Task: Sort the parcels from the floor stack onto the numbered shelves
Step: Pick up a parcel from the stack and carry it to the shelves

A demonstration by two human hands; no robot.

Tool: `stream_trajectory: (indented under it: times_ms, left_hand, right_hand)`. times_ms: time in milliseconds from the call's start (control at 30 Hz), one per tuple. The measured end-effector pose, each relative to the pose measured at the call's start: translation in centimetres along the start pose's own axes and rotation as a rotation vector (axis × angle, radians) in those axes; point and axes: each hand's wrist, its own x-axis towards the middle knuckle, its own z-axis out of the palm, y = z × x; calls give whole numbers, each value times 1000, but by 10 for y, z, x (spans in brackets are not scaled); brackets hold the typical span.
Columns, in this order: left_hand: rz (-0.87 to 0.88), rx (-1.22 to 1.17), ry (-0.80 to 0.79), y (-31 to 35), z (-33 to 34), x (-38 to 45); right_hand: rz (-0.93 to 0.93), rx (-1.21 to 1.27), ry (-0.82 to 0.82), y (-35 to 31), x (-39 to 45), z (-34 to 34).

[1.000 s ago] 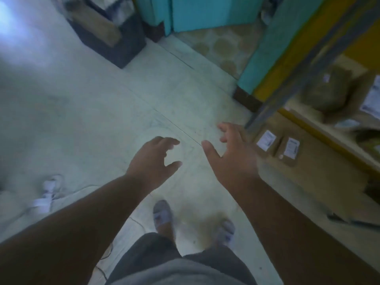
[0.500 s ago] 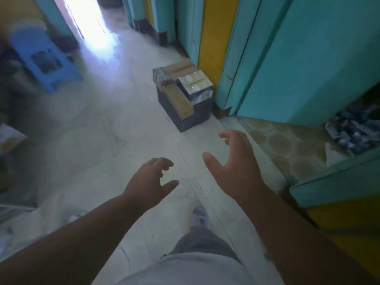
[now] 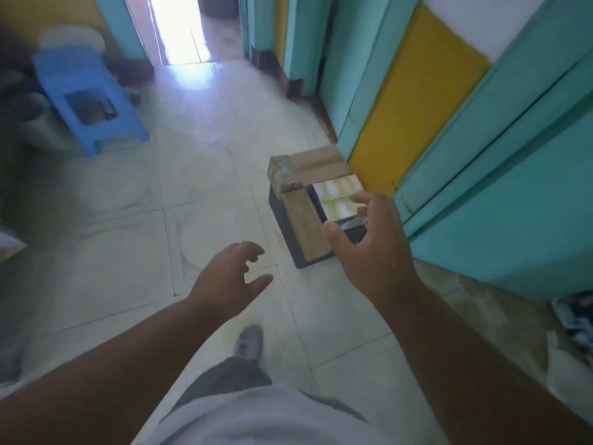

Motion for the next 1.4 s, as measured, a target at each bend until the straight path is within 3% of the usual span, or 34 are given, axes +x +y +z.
stream_trajectory:
  times_ms: [167,333,567,667,800,1033,1267,1400]
  left_hand:
    - [40,20,-140,22,-3,118]
    - [27,57,-244,27,38,233]
    - [-198,13,-375,-22,126,355]
    - [-406,-99,-465,-70,172,401]
    - [-632,-231,-468,-125,226,455]
    - [-694,-209,-517,-169,284,506]
    - [-750,-251,-289,-196,319,557]
    - [-728,-249,-261,-199,326,562]
  right_hand:
    - [111,-75,-12,34,83,2]
    - [210,-65,-74,103,164,38]
    - [280,-47,-160,204,253,127]
    - [373,-63,-190,252,255,182]
    - [532,-94,-246,307,234,259]
    - [776,-157,-180,364,201,341]
    - [1037,-266,-288,412,174,394]
    - [1174,-163,-296,426,169,408]
